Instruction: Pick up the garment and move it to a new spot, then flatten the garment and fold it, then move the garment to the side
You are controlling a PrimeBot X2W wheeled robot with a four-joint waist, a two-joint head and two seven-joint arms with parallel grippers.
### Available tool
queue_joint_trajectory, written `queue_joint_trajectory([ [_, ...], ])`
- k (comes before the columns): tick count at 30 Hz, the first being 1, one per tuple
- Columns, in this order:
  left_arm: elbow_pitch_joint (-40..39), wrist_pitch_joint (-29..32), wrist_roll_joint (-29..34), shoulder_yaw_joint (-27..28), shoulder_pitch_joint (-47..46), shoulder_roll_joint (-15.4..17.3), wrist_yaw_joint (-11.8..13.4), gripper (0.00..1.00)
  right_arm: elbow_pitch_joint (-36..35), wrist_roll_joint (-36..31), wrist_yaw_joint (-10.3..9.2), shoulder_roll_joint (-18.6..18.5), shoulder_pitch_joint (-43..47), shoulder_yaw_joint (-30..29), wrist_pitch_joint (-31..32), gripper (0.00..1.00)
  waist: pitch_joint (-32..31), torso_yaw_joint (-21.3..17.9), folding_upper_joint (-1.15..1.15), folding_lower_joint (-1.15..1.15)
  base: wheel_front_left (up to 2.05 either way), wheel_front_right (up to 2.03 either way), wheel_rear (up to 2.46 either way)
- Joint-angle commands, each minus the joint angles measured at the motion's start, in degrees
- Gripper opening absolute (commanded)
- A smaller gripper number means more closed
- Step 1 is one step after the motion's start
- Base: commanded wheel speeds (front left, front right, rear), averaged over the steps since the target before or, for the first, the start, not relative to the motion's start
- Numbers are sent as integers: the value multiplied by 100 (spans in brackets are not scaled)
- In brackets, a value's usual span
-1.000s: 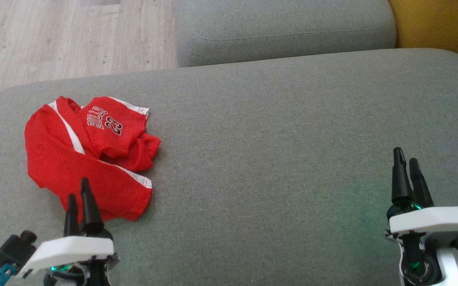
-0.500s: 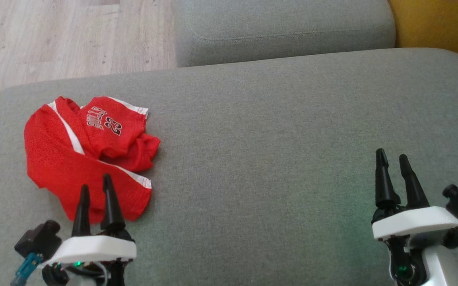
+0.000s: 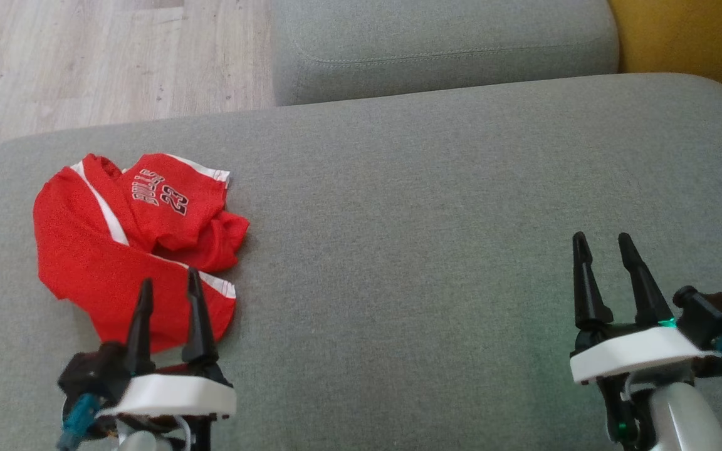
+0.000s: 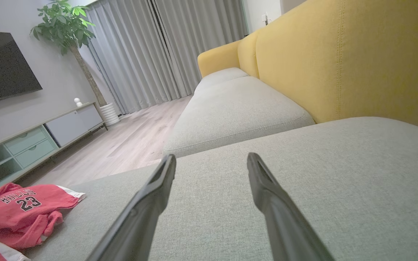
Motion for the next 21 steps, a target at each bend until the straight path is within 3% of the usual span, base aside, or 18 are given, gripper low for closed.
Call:
queue_joint_trajectory([
  [1, -248, -71, 206, 50, -308, 108, 67, 100, -252, -217, -3, -46, -275, 127, -84, 100, -1, -3, 0, 0, 0, 0, 0],
  [15, -254, -326, 1341, -633, -411, 467, 405, 100, -463, -1500, -3, -51, -310, 304, -337, 100, -16, -25, 0, 0, 0, 0, 0],
  [21, -294, -428, 1731, -921, -481, 559, 612, 100, -585, -1439, -4, -53, -296, 393, -438, 100, -21, -23, 0, 0, 0, 0, 0],
])
